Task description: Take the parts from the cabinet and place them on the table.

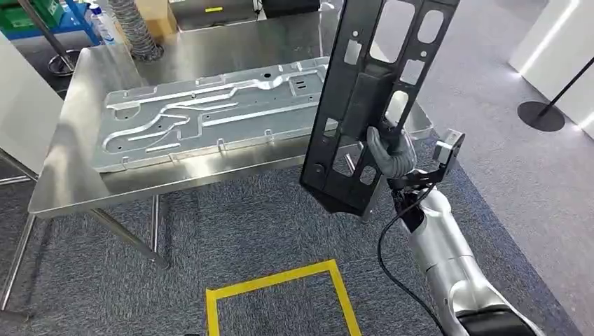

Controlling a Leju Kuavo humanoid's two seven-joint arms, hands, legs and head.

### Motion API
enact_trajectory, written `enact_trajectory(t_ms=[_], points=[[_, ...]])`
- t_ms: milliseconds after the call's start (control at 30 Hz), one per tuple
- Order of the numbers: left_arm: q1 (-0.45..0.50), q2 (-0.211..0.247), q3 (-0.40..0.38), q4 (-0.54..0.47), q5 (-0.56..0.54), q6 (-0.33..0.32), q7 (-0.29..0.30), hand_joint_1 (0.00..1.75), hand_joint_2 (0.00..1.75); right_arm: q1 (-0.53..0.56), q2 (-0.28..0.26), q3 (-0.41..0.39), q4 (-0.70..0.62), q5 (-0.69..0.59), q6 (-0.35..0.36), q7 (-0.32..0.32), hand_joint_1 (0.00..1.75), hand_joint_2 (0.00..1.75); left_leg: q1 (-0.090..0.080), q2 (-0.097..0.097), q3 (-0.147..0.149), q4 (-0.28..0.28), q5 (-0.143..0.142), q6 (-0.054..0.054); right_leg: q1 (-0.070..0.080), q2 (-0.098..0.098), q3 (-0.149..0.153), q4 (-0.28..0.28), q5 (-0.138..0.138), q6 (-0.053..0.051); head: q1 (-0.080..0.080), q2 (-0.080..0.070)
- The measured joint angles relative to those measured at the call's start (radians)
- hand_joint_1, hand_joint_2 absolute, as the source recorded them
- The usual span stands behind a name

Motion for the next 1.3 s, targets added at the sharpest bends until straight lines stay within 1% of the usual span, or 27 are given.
enact_trajectory(t_ms=[33,100,133,167,200,267,333,367,433,467,500,533,600,633,667,700,767,833,900,967,1000,1033,1067,1133,1167,1200,1300], points=[[0.002,0.000,0.000,0.000,0.001,0.001,-0.002,0.00,1.75,-0.004,-0.006,0.000,0.000,-0.002,0.000,0.002,1.75,1.75,-0.005,0.000,0.012,-0.055,0.044,0.009,0.002,0.001,0.012,0.000,-0.009,-0.001,0.000,0.000],[0.002,0.002,0.000,0.000,0.001,0.001,-0.004,0.00,1.75,-0.018,-0.020,-0.004,-0.007,-0.008,0.002,0.012,1.75,1.75,-0.022,0.000,0.069,-0.231,0.173,0.033,0.002,0.001,0.036,-0.002,-0.024,0.000,0.000,0.000],[0.003,0.005,0.000,0.000,0.001,0.001,-0.004,0.00,1.75,-0.025,-0.030,-0.008,-0.010,-0.011,0.003,0.019,1.75,1.75,-0.033,0.002,0.088,-0.302,0.217,0.046,0.001,0.001,0.043,-0.004,-0.030,0.003,0.000,0.000],[0.002,0.007,0.000,0.000,0.001,0.001,-0.004,0.00,1.75,-0.030,-0.036,-0.010,-0.011,-0.012,0.006,0.024,1.75,1.75,-0.038,-0.001,0.092,-0.314,0.179,0.052,0.003,0.002,0.045,-0.005,-0.034,0.008,0.000,0.000],[0.003,0.007,0.000,0.000,0.002,0.001,-0.003,0.00,1.75,-0.037,-0.053,-0.016,-0.015,-0.015,0.009,0.036,1.75,1.75,-0.038,-0.002,0.103,-0.319,0.179,0.054,0.002,0.002,0.045,-0.010,-0.037,0.014,0.000,0.000],[0.008,0.008,0.000,0.000,0.004,0.001,-0.001,0.00,1.75,-0.051,-0.075,-0.019,-0.018,-0.022,0.018,0.056,1.75,1.75,-0.036,-0.001,0.115,-0.346,0.187,0.064,0.002,0.002,0.049,0.008,-0.015,0.026,0.000,0.000],[0.010,0.008,0.000,0.000,0.004,0.002,0.000,0.00,1.75,-0.078,-0.094,-0.020,-0.017,-0.026,0.026,0.069,1.75,1.75,-0.029,0.001,0.149,-0.364,0.195,0.064,0.000,0.001,0.044,0.037,-0.041,0.031,0.000,0.000],[0.007,0.008,0.000,0.000,0.004,0.002,0.001,0.00,1.75,-0.095,-0.101,-0.020,-0.016,-0.027,0.027,0.071,1.75,1.75,-0.028,0.001,0.153,-0.364,0.192,0.067,0.000,0.001,0.014,0.090,-0.066,0.038,0.000,0.000],[0.006,0.005,0.000,0.000,0.003,0.002,0.003,0.00,1.75,-0.118,-0.109,-0.019,-0.002,-0.023,0.027,0.074,1.75,1.75,-0.028,0.001,0.160,-0.363,0.180,0.064,-0.005,0.001,-0.079,0.235,-0.131,0.049,0.000,0.000],[0.007,0.005,0.000,0.000,0.002,0.002,0.004,0.00,1.75,-0.124,-0.111,-0.015,0.013,-0.018,0.026,0.073,1.75,1.75,-0.026,0.000,0.165,-0.361,0.174,0.063,-0.008,0.001,-0.117,0.283,-0.144,0.051,0.000,0.000],[0.009,0.005,0.000,0.000,0.000,0.001,0.004,0.00,1.75,-0.127,-0.110,-0.010,0.027,-0.010,0.023,0.072,1.75,1.75,-0.022,-0.001,0.172,-0.360,0.166,0.059,-0.011,0.001,-0.132,0.284,-0.129,0.054,0.000,0.000],[0.009,0.005,0.000,0.000,0.000,0.001,0.004,0.00,1.75,-0.132,-0.110,-0.004,0.037,-0.003,0.019,0.069,1.75,1.75,-0.019,-0.003,0.180,-0.356,0.159,0.055,-0.016,0.000,-0.127,0.242,-0.090,0.058,0.000,0.000],[0.007,0.003,0.000,0.000,-0.002,0.000,0.005,0.00,1.75,-0.163,-0.105,0.023,0.071,0.021,-0.004,0.053,1.75,1.75,-0.011,-0.004,0.196,-0.340,0.135,0.042,-0.029,-0.001,-0.072,0.068,0.037,0.073,0.000,0.000],[0.005,0.003,0.000,0.000,-0.002,0.000,0.007,0.00,1.75,-0.185,-0.097,0.039,0.099,0.033,-0.016,0.046,1.75,1.75,-0.010,-0.002,0.195,-0.332,0.122,0.034,-0.032,0.000,-0.055,0.019,0.059,0.080,0.000,0.000],[-0.001,0.004,0.000,0.000,-0.002,-0.001,0.008,0.00,1.75,-0.213,-0.081,0.057,0.134,0.040,-0.029,0.039,1.75,1.75,-0.011,-0.001,0.193,-0.320,0.117,0.027,-0.019,0.000,-0.062,0.003,0.018,0.063,0.000,0.000],[-0.005,0.003,0.000,0.000,0.000,0.000,0.009,0.00,1.75,-0.234,-0.068,0.072,0.158,0.047,-0.040,0.039,1.75,1.75,-0.011,0.001,0.185,-0.321,0.112,0.021,-0.018,-0.003,-0.064,0.014,0.033,0.044,0.000,0.000],[-0.005,0.002,0.000,0.000,0.002,-0.001,0.011,0.00,1.75,-0.254,-0.044,0.090,0.194,0.051,-0.052,0.036,1.75,1.75,-0.011,0.003,0.193,-0.316,0.108,0.012,-0.015,0.001,-0.064,0.012,0.034,0.028,0.000,0.000],[-0.007,0.001,0.000,0.000,0.004,-0.001,0.010,0.00,1.75,-0.276,-0.026,0.103,0.215,0.052,-0.052,0.031,1.75,1.75,-0.006,0.002,0.176,-0.277,0.099,0.003,-0.017,0.000,-0.043,0.010,0.029,0.014,0.000,0.000],[-0.007,0.000,0.000,0.000,0.008,-0.001,0.008,0.00,1.75,-0.306,-0.012,0.114,0.241,0.050,-0.051,0.020,1.75,1.75,-0.002,0.003,0.092,-0.132,0.064,-0.006,-0.013,-0.002,-0.030,0.009,0.016,0.005,0.000,0.000],[-0.006,0.000,0.000,0.000,0.011,-0.001,0.006,0.00,1.75,-0.325,0.011,0.121,0.267,0.049,-0.057,0.014,1.75,1.75,-0.002,0.003,-0.005,0.005,0.009,-0.007,-0.006,0.001,-0.014,0.009,0.000,-0.001,0.000,0.000],[-0.007,0.000,0.000,0.000,0.012,0.000,0.004,0.00,1.75,-0.328,0.021,0.124,0.277,0.049,-0.064,0.013,1.75,1.75,-0.003,0.003,-0.030,0.021,0.006,-0.003,-0.003,0.003,-0.003,0.009,-0.008,-0.002,0.000,0.000],[-0.007,0.000,0.000,0.000,0.013,0.001,0.003,0.00,1.75,-0.331,0.031,0.127,0.286,0.051,-0.072,0.013,1.75,1.75,-0.005,0.002,-0.032,-0.008,0.029,0.003,0.000,0.005,0.010,0.009,-0.017,-0.004,0.000,0.000],[-0.008,0.002,0.000,0.000,0.013,0.003,0.003,0.00,1.75,-0.335,0.042,0.130,0.296,0.054,-0.077,0.011,1.75,1.75,-0.010,0.002,-0.014,-0.079,0.078,0.012,0.002,0.006,0.025,0.009,-0.028,-0.004,0.000,0.000],[-0.009,0.008,0.002,0.000,0.016,0.002,0.001,0.00,1.75,-0.350,0.060,0.137,0.311,0.060,-0.083,0.009,1.75,1.75,-0.027,0.002,0.044,-0.265,0.215,0.034,0.001,0.006,0.050,0.005,-0.047,-0.004,0.000,0.000],[-0.010,0.013,0.003,0.000,0.017,0.003,0.000,0.00,1.75,-0.355,0.065,0.140,0.318,0.061,-0.083,0.007,1.75,1.75,-0.037,-0.001,0.054,-0.314,0.236,0.043,0.004,0.008,0.060,0.005,-0.055,0.001,0.000,0.000],[-0.012,0.015,0.004,0.000,0.017,0.002,0.000,0.00,1.75,-0.358,0.070,0.143,0.324,0.063,-0.082,0.005,1.75,1.75,-0.037,0.000,0.061,-0.320,0.215,0.046,0.003,0.012,0.061,-0.005,-0.059,0.008,0.000,0.000],[-0.011,0.018,0.004,0.000,0.019,0.003,-0.001,0.00,1.75,-0.362,0.075,0.144,0.333,0.068,-0.081,0.005,1.75,1.75,-0.034,0.000,0.092,-0.352,0.228,0.062,0.006,0.010,0.079,-0.010,-0.044,0.021,0.000,0.000]])
